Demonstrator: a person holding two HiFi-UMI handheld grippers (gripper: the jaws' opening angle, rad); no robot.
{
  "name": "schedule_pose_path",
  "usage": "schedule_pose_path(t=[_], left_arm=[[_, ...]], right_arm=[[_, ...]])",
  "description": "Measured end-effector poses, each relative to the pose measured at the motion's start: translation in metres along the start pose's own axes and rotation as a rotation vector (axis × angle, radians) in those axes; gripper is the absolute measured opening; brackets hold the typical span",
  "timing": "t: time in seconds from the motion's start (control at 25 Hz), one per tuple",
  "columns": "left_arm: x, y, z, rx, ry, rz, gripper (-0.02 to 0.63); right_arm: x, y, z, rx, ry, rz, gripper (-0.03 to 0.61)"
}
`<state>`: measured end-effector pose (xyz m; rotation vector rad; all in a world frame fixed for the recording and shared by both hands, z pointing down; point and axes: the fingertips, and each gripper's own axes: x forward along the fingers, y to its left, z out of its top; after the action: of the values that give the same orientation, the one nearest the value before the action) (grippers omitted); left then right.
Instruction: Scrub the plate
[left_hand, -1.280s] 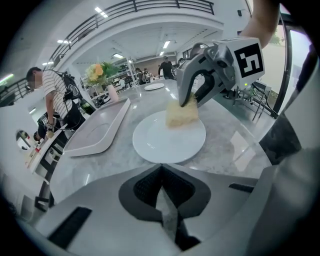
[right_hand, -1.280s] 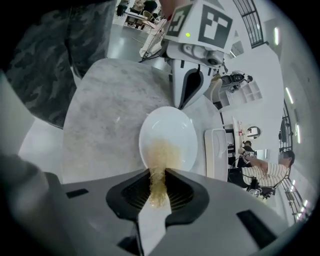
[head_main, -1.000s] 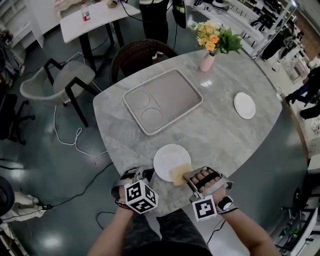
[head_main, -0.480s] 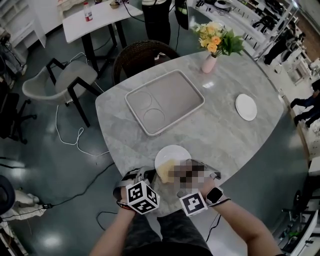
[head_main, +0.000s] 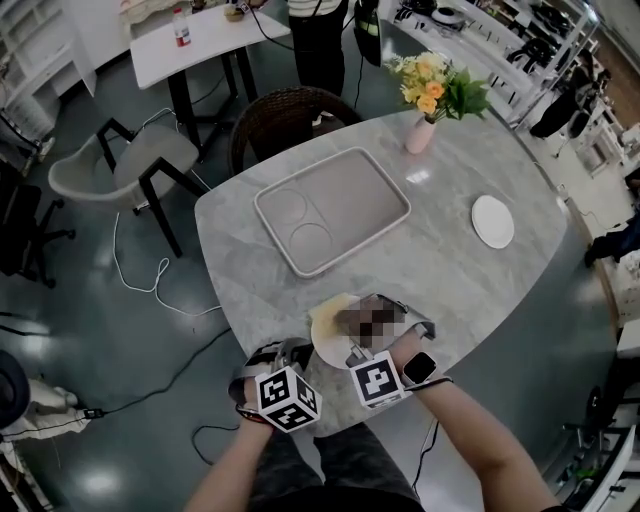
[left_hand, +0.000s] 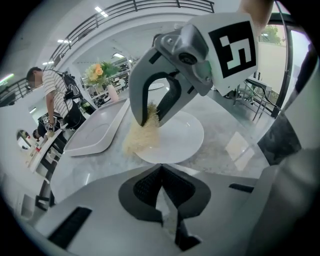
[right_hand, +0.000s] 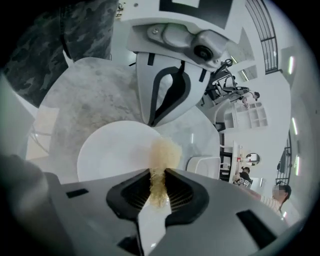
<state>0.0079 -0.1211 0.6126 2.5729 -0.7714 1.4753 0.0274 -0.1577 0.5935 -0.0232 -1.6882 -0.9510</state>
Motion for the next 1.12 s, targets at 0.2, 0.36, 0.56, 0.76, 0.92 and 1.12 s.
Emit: schedule_pose_path(t=[0.2,0.36,0.56,0.76,0.92,1.12], left_arm=[[0.0,-0.001,0.001,-0.002,-0.002,-0.004,0.011],[0.0,0.0,0.0,-0.002,-0.003,-0.005,0.011],[0.0,0.0,0.0,0.007,-0.003,-0.009,0.012],[0.0,-0.002,-0.001,0.01,-0.003,-0.016,0.011],[-0.001,-0.002,0.0,0.012,0.0,-0.013,0.012],[-0.007,0.011,0.0,-0.012,-0.003,0.029,0.011]], right_arm=[[0.0,0.0,-0.03,-0.006,0.098,0.003,0.075],[-0.004,0.004,-0.058,0.002,0.194,-0.006,0.075],[-0.013,0.024,-0.061,0.129,0.183,0.024,0.075],[-0.026,0.047,-0.063,0.134,0.202,0.04,0.075],[-0.036,0.062,-0.056,0.14,0.195,0.056,0.075],[-0.042,0.073,-0.05,0.166,0.189,0.085,0.075]])
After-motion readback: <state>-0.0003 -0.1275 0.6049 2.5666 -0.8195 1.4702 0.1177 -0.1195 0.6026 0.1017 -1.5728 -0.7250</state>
